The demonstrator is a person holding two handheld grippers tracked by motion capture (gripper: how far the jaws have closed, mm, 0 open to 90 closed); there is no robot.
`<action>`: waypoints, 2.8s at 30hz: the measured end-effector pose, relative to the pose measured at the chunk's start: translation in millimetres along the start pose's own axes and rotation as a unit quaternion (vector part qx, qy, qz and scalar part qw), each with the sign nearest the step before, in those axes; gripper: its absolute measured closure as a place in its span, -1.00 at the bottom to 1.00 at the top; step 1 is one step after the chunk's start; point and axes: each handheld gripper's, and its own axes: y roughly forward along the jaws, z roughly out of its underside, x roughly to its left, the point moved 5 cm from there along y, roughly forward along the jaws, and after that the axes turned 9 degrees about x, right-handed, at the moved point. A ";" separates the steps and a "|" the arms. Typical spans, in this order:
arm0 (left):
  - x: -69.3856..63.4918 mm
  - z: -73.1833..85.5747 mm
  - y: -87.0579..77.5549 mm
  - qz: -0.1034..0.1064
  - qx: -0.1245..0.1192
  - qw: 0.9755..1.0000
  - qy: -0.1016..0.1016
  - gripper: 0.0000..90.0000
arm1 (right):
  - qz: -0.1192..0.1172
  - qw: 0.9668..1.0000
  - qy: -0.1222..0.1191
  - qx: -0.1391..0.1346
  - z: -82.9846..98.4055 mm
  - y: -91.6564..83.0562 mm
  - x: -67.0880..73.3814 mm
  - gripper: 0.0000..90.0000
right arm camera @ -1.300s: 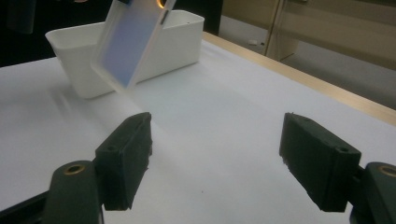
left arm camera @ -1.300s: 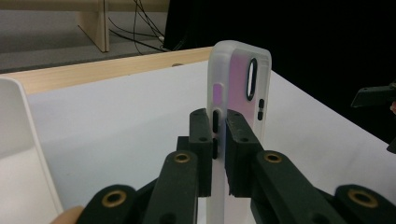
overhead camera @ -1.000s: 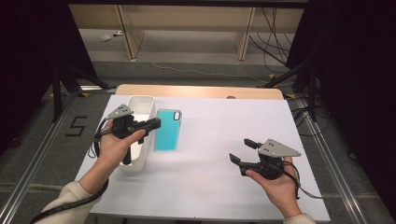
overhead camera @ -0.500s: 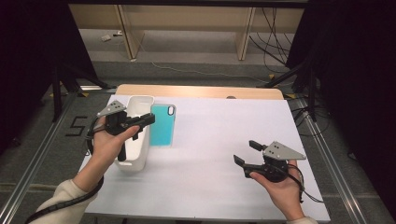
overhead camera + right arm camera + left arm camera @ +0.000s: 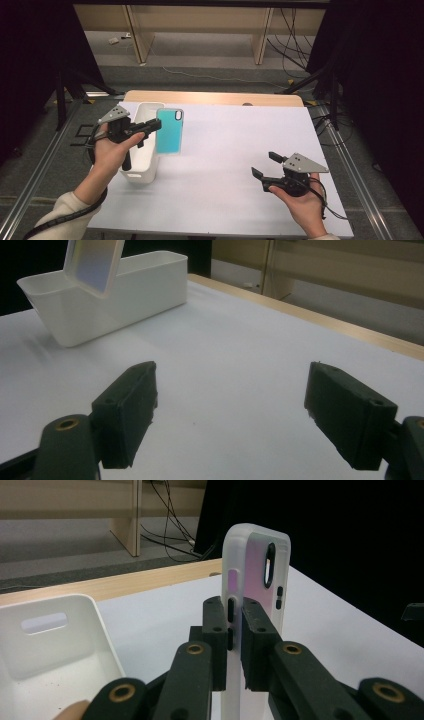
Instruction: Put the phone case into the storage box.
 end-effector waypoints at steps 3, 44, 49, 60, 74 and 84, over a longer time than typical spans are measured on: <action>1.1 -1.1 -0.9 -0.002 -0.002 1.000 0.001 0.83 | 0.006 1.000 -0.008 -0.006 -0.8 0.6 -1.2 -0.51; 26.1 -11.6 -3.5 -0.029 -0.004 1.000 0.000 0.83 | 0.008 1.000 -0.004 -0.009 0.8 2.0 -1.5 -0.50; 29.5 -14.6 -2.1 -0.029 -0.009 1.000 0.006 0.83 | 0.002 1.000 0.003 -0.003 1.4 2.4 0.3 -0.50; 38.0 -19.5 0.2 -0.033 -0.008 0.999 0.011 0.83 | -0.006 1.000 0.012 -0.003 2.1 3.3 1.0 -0.49; 53.4 -24.0 -1.4 -0.045 -0.007 0.999 0.019 0.83 | 0.000 1.000 0.006 -0.001 2.6 3.2 -0.6 -0.48; 64.1 -28.9 -6.4 -0.054 -0.014 0.998 0.015 0.83 | 0.001 1.000 0.006 -0.002 2.7 3.1 -0.5 -0.48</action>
